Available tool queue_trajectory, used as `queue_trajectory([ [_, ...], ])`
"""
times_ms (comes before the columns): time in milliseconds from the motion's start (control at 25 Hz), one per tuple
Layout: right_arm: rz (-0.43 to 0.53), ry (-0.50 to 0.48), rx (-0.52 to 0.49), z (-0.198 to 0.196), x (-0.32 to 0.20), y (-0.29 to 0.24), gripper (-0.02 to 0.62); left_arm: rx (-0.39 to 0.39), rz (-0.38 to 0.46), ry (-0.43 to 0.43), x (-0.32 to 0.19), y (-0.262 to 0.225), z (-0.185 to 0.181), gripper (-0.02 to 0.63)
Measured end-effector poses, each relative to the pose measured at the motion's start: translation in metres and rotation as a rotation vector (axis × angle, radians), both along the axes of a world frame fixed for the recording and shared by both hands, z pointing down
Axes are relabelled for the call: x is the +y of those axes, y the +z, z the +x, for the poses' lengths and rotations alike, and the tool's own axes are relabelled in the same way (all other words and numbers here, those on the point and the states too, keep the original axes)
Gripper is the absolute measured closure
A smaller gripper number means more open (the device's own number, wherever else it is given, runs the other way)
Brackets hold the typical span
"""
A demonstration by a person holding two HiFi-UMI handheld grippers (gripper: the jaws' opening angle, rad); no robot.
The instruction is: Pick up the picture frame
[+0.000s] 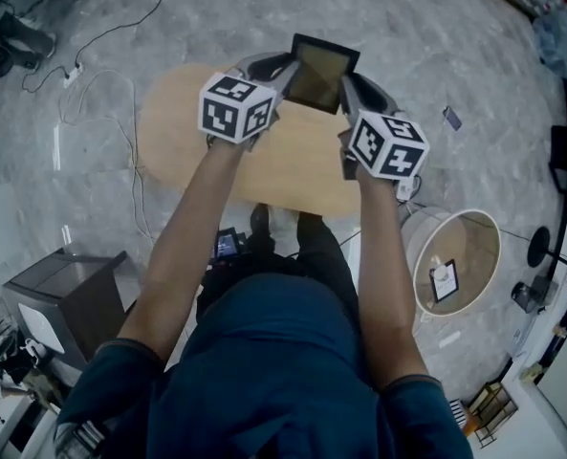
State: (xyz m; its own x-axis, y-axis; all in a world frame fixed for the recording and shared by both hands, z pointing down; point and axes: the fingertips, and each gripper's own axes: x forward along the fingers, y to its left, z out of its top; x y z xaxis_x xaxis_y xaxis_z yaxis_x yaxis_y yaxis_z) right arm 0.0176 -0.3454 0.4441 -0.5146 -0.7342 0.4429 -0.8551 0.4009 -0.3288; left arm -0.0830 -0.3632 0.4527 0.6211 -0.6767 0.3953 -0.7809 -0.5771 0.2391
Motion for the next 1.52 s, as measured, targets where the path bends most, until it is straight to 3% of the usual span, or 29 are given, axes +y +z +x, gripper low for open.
queue_trajectory([
  [280, 0.205, -0.037, 0.023, -0.016, 0.023, -0.124, 0.531, 0.041, 0.209, -0.022, 0.02, -0.121, -0.015, 0.554],
  [440, 0.31, -0.059, 0.045, -0.046, 0.043, -0.179, 0.531, 0.068, 0.316, -0.025, 0.039, -0.176, -0.045, 0.554],
  [920, 0.606, -0.127, 0.149, -0.066, 0.113, -0.296, 0.532, 0.175, 0.577, -0.094, 0.115, -0.289, -0.065, 0.554],
  [1520, 0.64, -0.139, 0.182, -0.069, 0.15, -0.307, 0.532, 0.176, 0.613, -0.069, 0.147, -0.301, -0.068, 0.554],
])
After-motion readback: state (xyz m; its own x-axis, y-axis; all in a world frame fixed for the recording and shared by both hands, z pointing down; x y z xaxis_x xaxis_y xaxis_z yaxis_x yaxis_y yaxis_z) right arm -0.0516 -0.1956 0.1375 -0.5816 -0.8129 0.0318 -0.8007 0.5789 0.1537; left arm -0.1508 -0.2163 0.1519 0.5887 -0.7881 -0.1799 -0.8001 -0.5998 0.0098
